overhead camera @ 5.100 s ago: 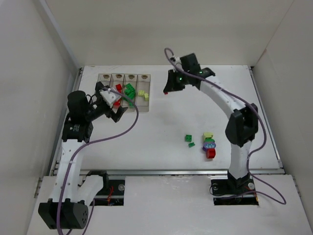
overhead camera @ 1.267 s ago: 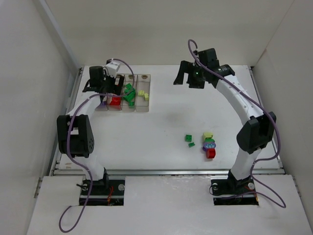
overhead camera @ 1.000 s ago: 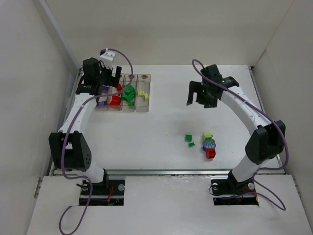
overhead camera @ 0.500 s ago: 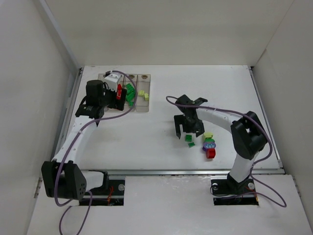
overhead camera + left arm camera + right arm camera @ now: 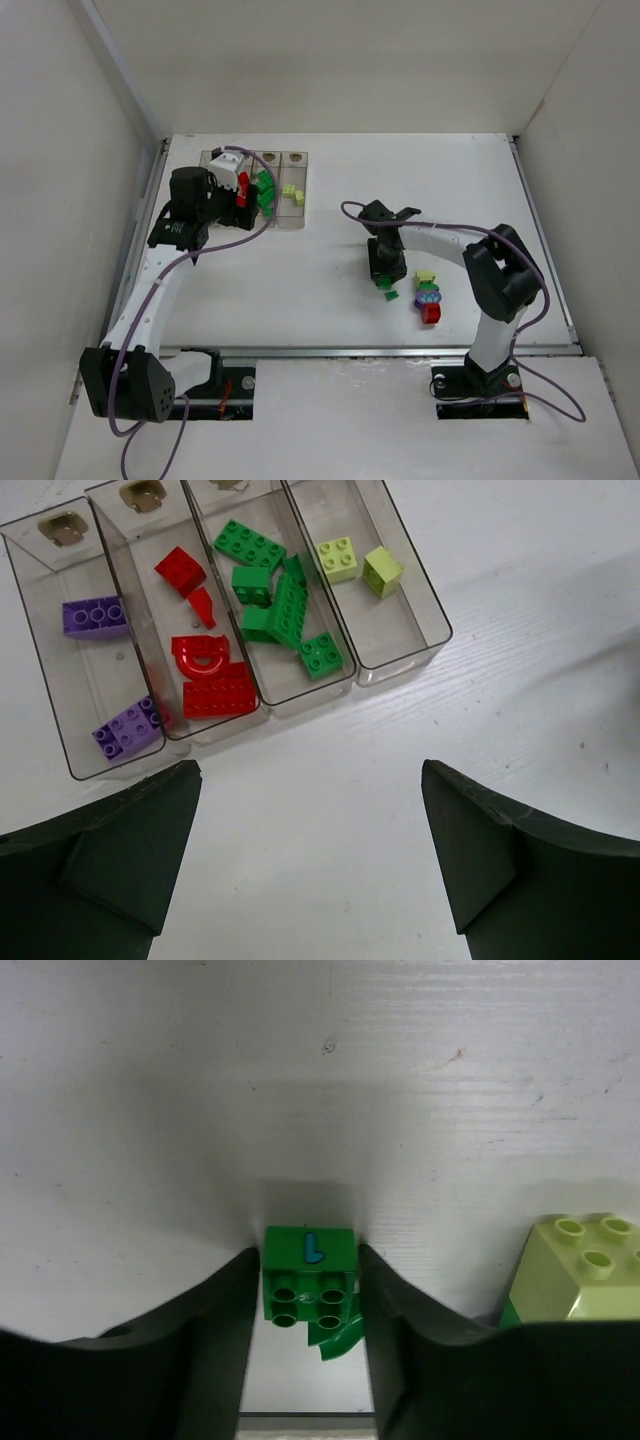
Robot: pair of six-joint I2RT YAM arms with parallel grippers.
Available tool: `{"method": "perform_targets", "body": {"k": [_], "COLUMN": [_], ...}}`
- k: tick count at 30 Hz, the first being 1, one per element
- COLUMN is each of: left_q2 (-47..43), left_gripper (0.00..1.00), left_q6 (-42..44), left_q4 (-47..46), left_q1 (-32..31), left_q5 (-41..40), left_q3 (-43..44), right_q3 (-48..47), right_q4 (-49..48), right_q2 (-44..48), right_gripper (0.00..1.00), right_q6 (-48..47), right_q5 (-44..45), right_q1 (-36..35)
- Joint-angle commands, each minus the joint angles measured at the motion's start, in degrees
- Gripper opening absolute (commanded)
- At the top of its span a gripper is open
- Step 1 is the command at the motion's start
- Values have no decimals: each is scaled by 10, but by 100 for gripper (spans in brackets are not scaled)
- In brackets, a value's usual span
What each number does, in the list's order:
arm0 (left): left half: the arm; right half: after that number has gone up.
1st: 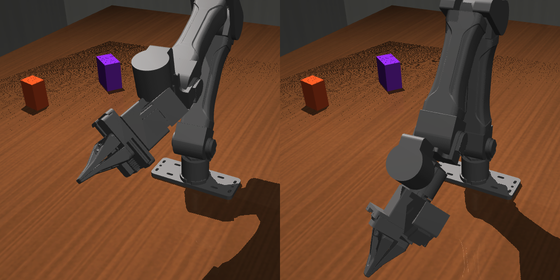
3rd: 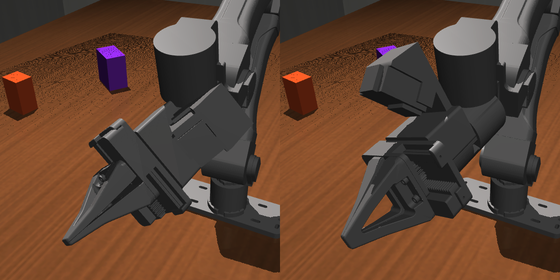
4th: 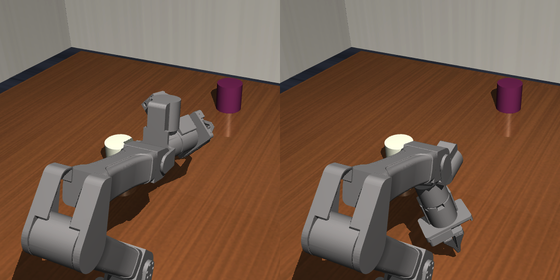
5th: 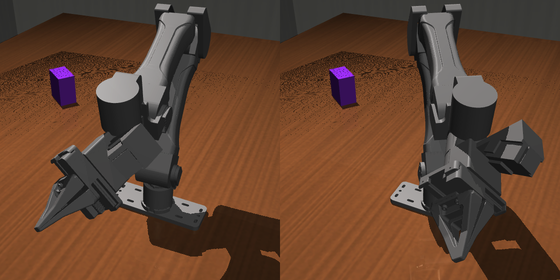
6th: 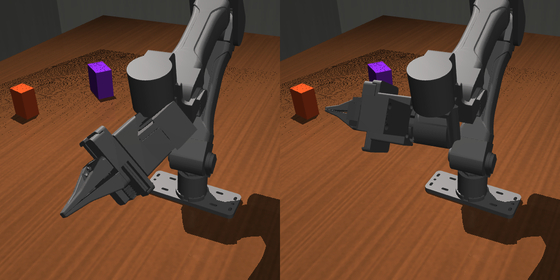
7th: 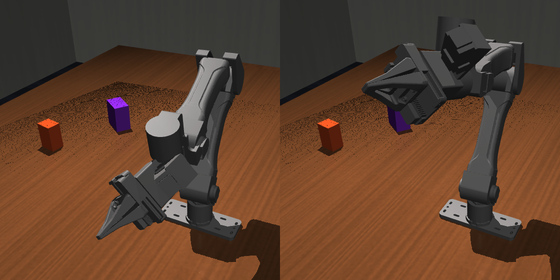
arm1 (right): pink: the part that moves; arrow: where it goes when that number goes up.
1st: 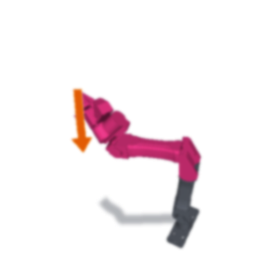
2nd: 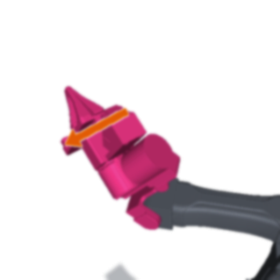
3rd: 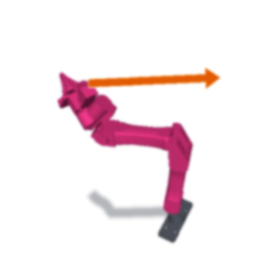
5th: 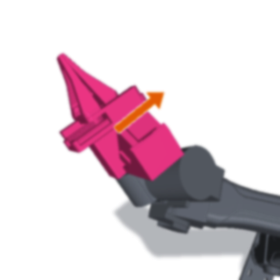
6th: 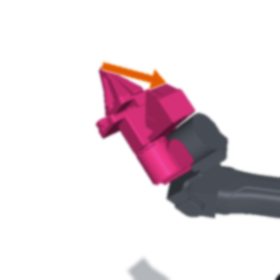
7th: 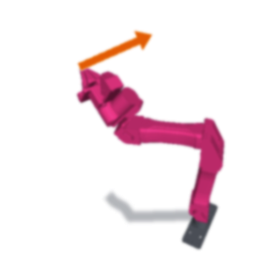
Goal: Sort the legos into containers by color
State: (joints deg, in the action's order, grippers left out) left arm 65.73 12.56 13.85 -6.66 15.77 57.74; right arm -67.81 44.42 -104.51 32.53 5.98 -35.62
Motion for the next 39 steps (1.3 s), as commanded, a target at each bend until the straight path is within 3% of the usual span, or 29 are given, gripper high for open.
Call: {"method": "perform_targets", "body": {"k": [1,2,4,5,6,10,14,15,18,21,23,28,39], "left_q2": [-13,-13,-8,-8,-8,-3,-31,-39,-97,-150,-150,-86,-57], "left_gripper": [90,88,87,85,85,85,85,88,95,99,99,98,87], "left_q6": [0,7,18,25,34,113,256,319,362,322,310,316,274], "left_q4": [11,11,23,23,32,78,115,116,58,-83,-116,-56,-87], "left_q1": [1,1,1,1,1,1,-12,-19,-24,-29,-44,-57,-70], "left_q5": [22,28,44,67,82,187,286,304,369,409,424,442,414], "left_q3": [6,12,12,18,18,31,37,37,16,-31,-36,35,47], "right_q3": [-6,-12,-34,-45,-58,-165,-324,-346,-404,-439,-439,-434,-409], "right_q4": [-37,-37,-37,-32,-27,-13,-31,-50,-94,-108,-129,-161,-203], "right_q2": [-17,-17,-11,-6,-6,16,33,33,39,39,39,44,55], "right_gripper": [45,32,17,4,1,0,0,0,0,0,0,0,0], "right_q6": [6,6,6,-5,-14,-56,-87,-95,-95,-90,-83,-75,-75], "right_q5": [-7,-7,-7,-12,-24,-73,-169,-195,-292,-334,-353,-384,-421], "right_q1": [-2,-2,-2,-2,-2,-2,-2,-2,-2,-21,-30,-58,-82]}}
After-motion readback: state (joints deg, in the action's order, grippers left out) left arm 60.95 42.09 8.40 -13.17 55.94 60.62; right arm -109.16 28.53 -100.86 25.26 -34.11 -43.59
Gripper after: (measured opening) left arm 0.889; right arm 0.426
